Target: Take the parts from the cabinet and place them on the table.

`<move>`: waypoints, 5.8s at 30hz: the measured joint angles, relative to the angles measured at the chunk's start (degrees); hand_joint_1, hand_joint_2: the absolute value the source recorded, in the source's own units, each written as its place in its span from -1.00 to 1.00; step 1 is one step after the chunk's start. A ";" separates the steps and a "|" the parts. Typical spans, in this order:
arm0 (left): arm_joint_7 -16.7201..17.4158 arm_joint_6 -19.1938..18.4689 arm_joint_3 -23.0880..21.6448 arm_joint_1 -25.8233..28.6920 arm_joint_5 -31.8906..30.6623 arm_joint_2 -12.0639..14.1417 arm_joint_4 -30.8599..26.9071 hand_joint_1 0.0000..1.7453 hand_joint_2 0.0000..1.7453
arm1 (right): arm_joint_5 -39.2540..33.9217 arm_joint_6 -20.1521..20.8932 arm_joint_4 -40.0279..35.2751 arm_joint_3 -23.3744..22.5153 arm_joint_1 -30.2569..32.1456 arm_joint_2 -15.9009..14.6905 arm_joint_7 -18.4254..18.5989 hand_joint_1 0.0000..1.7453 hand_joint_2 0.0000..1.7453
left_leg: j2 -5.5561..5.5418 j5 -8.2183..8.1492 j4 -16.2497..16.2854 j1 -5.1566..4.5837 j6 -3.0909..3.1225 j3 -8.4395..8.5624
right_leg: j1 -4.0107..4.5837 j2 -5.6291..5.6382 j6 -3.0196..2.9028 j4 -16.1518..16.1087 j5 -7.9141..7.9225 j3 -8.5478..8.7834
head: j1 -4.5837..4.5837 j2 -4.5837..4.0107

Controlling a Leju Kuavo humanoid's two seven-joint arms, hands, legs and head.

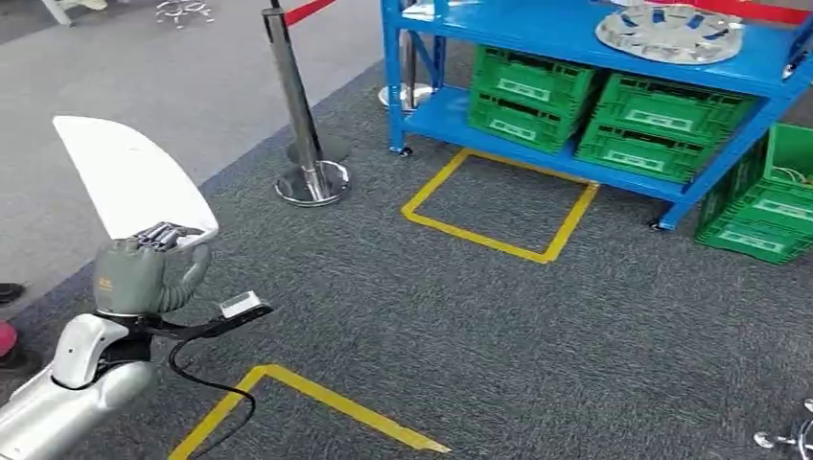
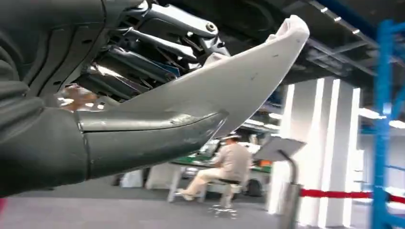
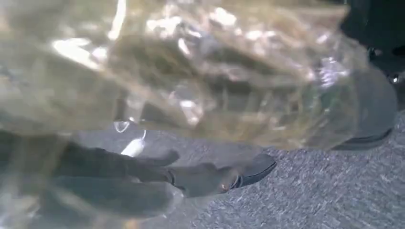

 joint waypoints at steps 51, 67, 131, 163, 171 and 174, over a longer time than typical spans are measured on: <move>-2.84 -6.73 0.33 0.02 18.69 -1.97 -1.11 1.00 1.00 | -1.88 0.00 0.11 -0.68 0.58 -0.11 -1.22 -1.00 -1.00 | -4.86 -3.69 10.17 0.32 -1.10 -7.52 | -0.05 8.26 -2.00 -1.30 1.52 -0.22 | -0.66 0.00; -2.84 -8.26 0.61 0.50 22.45 -2.54 -1.57 1.00 1.00 | -2.91 0.00 0.13 -0.92 0.62 -0.04 -1.68 -1.00 -1.00 | -4.01 1.54 -0.37 0.49 1.68 -1.65 | -0.24 7.78 0.98 13.67 -7.93 -6.18 | -0.13 0.00; -8.42 -11.36 1.49 1.28 40.41 -2.58 -1.42 1.00 1.00 | -5.18 0.00 -0.13 -0.79 0.94 -0.28 -4.77 -1.00 -1.00 | -3.72 0.74 -0.26 0.13 0.41 -0.85 | -0.43 8.45 0.04 0.17 1.89 -2.20 | 0.15 0.00; -8.39 -10.82 1.95 2.16 40.06 -1.99 -0.33 1.00 1.00 | -5.27 0.00 -0.59 -0.09 0.78 -0.96 -5.11 -1.00 -1.00 | -3.68 1.47 5.09 0.27 0.93 -3.50 | 0.04 8.56 -1.36 0.27 0.40 -0.32 | 0.11 0.00; -8.39 -10.49 2.38 1.61 40.04 -1.86 -0.31 1.00 1.00 | -5.25 0.00 -0.85 0.24 0.48 -1.09 -5.09 -1.00 -1.00 | -3.53 0.93 -1.19 0.10 2.10 -0.30 | 0.01 8.35 0.74 4.99 -2.82 -3.12 | 0.33 0.00; -8.39 -10.38 2.36 1.52 40.04 -1.95 -0.17 1.00 1.00 | -5.22 0.00 -0.85 0.26 0.44 -1.14 -5.05 -1.00 -1.00 | -3.53 0.61 -1.13 -0.01 2.30 -0.19 | -0.32 8.33 1.36 17.72 -6.91 -10.74 | 0.28 0.00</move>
